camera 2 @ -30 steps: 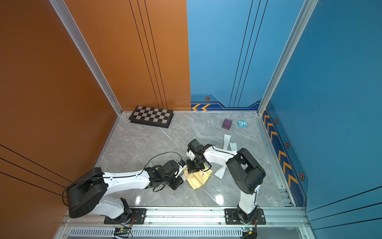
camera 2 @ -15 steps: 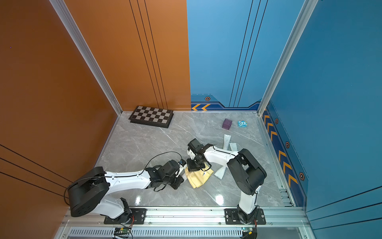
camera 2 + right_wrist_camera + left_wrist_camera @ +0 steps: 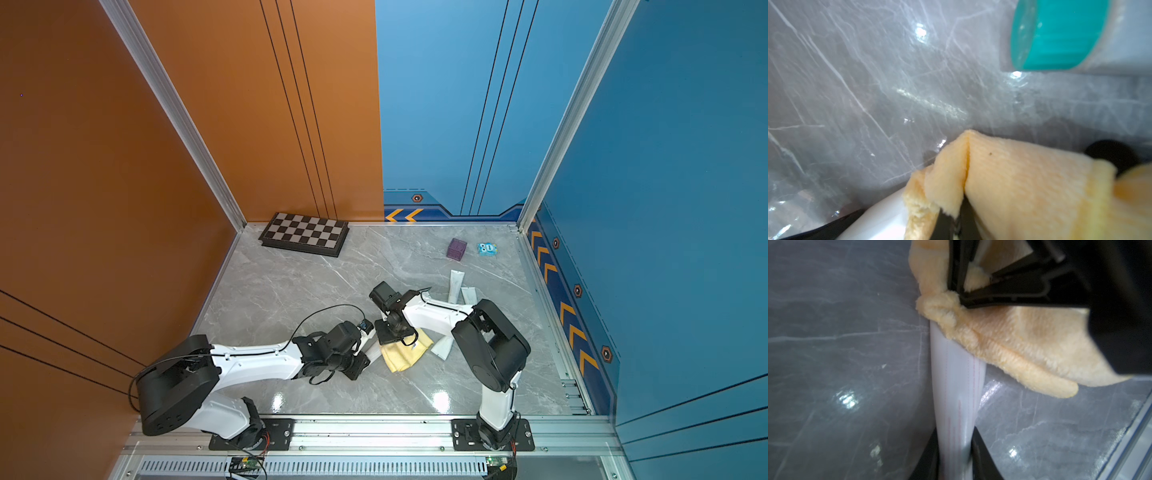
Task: Wipe the surface of the toothpaste tube
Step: Wipe the dirt from the toothpaste tube.
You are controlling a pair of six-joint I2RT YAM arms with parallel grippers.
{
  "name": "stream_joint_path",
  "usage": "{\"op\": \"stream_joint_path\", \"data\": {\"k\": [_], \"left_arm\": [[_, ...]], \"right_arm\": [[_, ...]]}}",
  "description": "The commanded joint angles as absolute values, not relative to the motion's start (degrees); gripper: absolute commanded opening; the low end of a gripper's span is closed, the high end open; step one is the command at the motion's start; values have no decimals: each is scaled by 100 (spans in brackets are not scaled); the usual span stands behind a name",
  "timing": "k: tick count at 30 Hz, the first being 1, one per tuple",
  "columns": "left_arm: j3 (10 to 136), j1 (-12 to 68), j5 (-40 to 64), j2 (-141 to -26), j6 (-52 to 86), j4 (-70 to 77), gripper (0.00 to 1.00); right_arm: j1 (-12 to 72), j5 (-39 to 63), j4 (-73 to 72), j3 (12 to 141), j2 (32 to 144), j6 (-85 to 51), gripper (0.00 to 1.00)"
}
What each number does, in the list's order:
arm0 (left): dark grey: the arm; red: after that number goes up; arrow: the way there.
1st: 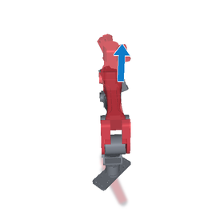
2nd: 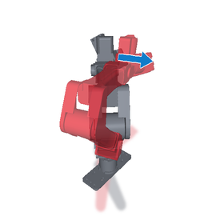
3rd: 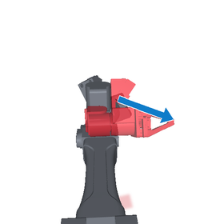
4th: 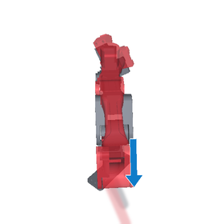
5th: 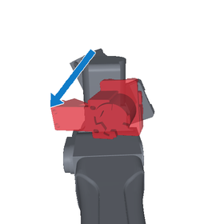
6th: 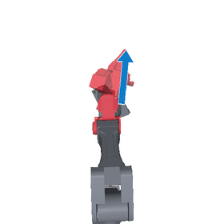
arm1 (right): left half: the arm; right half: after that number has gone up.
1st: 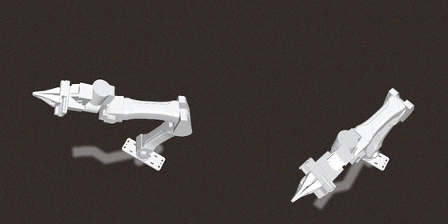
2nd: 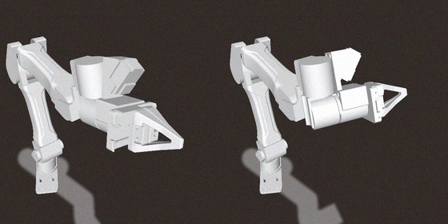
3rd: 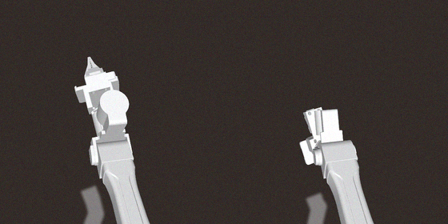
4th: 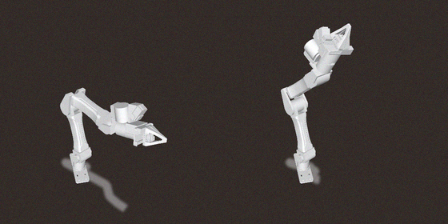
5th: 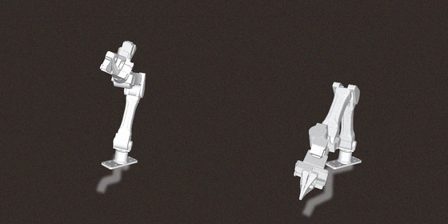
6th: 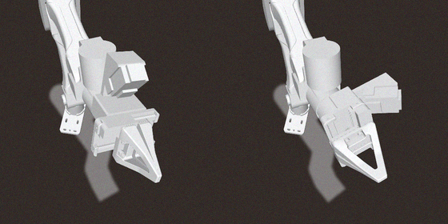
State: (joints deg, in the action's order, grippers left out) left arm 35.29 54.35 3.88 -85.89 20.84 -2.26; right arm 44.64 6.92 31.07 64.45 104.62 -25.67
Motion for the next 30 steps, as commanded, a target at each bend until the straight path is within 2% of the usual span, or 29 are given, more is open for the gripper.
{"op": "stream_joint_path", "data": {"k": [1,8,12,27,30], "left_arm": [[3309,5566,539,-9123,1705,-470,24],[3296,5596,460,-9115,1704,-459,25],[3305,5597,449,-9123,1705,-457,25],[3332,5602,436,-9206,1685,-446,23],[3352,5609,444,-9230,1679,-448,20]], "right_arm": [[4864,774,3377,6063,10991,-2459,0],[5034,3084,2347,5925,10763,-2916,0],[5188,3699,2098,5897,10685,-3090,0],[5333,4775,1326,5641,10514,-3559,0],[5314,3784,2263,5891,10423,-3143,0]]}}
